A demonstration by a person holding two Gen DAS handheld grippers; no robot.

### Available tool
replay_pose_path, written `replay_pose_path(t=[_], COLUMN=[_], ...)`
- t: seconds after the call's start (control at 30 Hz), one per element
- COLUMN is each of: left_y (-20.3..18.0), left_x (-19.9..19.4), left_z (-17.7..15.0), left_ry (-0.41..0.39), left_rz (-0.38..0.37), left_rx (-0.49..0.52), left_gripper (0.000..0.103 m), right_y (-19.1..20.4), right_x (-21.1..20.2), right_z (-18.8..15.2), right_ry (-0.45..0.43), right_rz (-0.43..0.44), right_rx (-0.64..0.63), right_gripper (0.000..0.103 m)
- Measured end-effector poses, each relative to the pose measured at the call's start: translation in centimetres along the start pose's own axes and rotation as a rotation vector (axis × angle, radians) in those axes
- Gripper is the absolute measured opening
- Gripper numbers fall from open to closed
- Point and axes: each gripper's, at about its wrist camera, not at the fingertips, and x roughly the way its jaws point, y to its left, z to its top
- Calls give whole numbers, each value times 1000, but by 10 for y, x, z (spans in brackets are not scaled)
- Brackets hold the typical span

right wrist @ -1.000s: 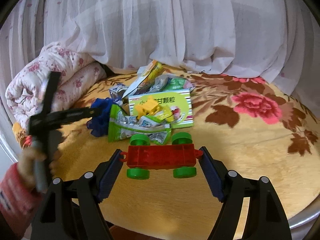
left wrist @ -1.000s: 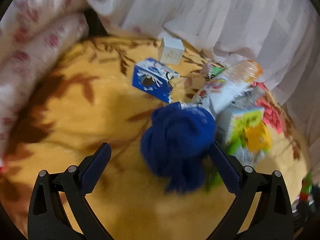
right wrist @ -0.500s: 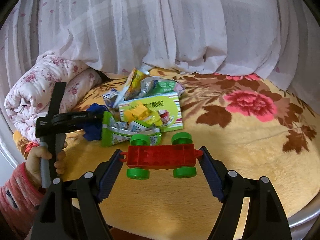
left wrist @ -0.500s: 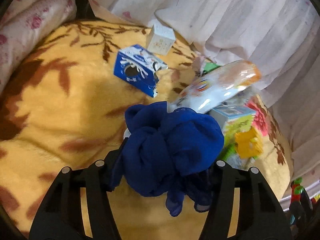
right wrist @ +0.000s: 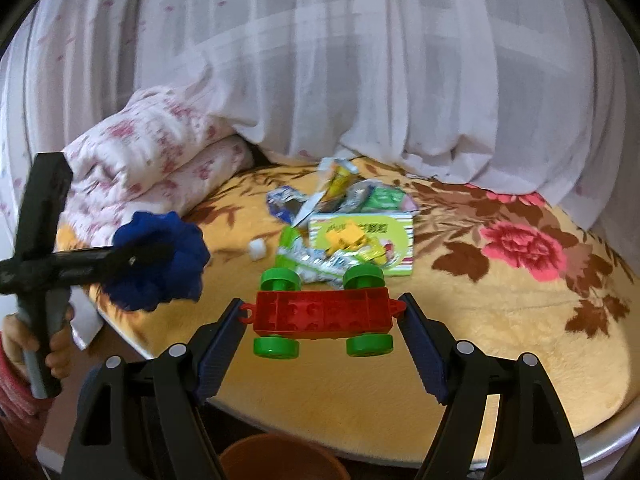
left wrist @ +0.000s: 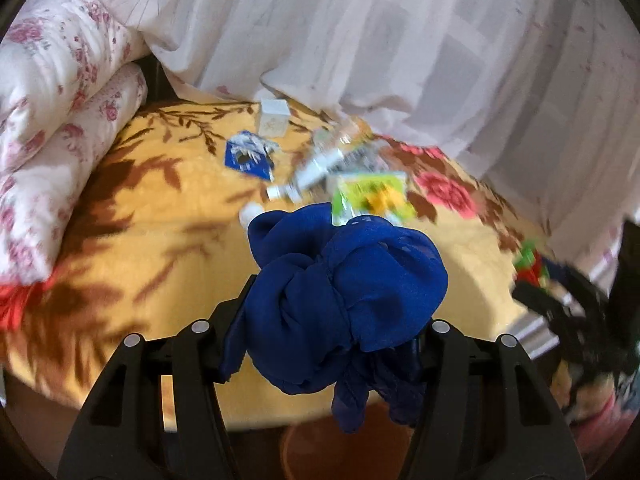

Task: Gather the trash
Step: 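Carry sock and toy car down to the orange bin and open both tools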

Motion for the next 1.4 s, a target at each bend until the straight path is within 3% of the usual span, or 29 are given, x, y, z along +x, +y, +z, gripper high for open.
replay_pose_path(t=[0.17,0.27,0.57,0.87,1.07,1.27,1.4], left_y=[-16,-25,-21,-20,-17,-19,-18], left_x=[-6,2,64,128,149,159,154], left_z=[-52,-82,-159,-203,-217,-214,-218], left_ry=[99,163,440,682,767,796,793], left_rz=[-40,-26,35,62,80,114,122], left_rx=[17,47,4,-53,-87,-94,-96], left_gripper=[58,58,58,58,58,60,75], right_y=[21,33,46,40,36,41,33], right_x=[-11,-12,15,64,94,105,110], right_z=[-23,-43,-122,-175,-199,-204,-197], right_ry=[63,125,390,596,708,749,740], right_rz=[36,53,75,44,45,42,29], right_rx=[-59,-69,-37,25,81,84,87], right_gripper=[75,75,75,75,75,76,88])
